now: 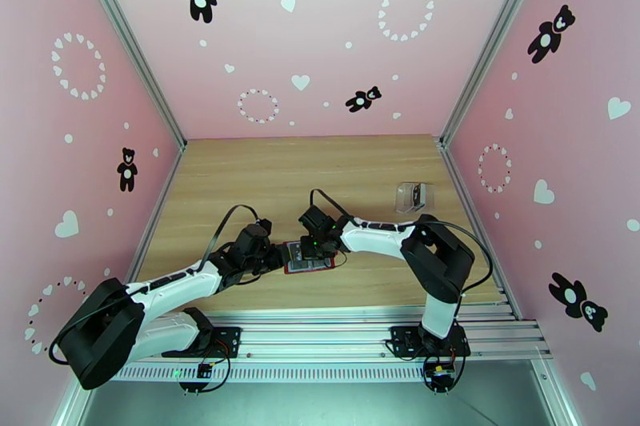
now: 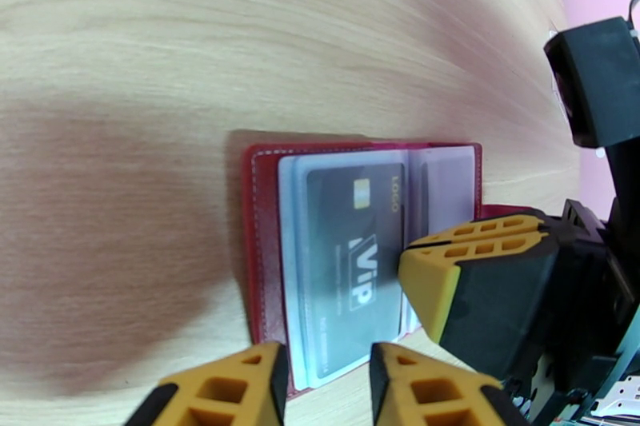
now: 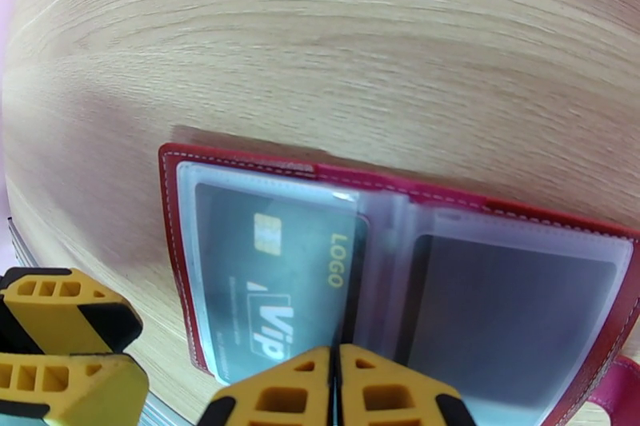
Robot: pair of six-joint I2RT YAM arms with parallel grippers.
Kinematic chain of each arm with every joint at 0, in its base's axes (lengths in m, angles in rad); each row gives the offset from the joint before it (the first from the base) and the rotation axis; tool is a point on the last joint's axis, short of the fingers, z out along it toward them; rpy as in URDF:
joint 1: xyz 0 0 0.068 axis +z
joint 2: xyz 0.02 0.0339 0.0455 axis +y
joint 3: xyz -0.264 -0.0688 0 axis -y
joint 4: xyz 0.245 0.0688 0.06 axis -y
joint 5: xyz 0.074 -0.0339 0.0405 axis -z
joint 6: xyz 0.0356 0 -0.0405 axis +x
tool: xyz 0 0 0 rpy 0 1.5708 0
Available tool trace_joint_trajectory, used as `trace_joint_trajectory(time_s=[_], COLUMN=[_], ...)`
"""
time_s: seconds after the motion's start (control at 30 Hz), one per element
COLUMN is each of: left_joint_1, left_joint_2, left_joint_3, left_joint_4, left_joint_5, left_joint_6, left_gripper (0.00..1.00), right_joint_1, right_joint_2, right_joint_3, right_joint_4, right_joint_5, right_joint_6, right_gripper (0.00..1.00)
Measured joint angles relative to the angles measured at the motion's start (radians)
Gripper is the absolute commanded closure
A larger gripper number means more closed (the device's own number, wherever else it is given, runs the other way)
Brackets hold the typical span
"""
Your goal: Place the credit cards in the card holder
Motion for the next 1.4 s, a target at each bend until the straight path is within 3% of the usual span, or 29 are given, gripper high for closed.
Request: trace_joint_trajectory(time_s=[0.63,1.4], left_joint_1=[0.0,-0.006], left_joint_2=[0.008,0.144], left_joint_3=[0.0,0.036], left_joint_4=[0.002,0.082], left_joint_5=[0.001,0.054], left_joint_6=[0.0,0.0], left_gripper=[0.66,0.66], right_joint_1=[-0.006,-0.006], right_joint_2=[0.008,0.011], right_joint_3=[-0.014,-0.021], right_joint_4=[0.007,0.03], right_joint_5=[0.015,0.011], right_joint_6=[-0.001,0.0], right_gripper=[0.9,0.91])
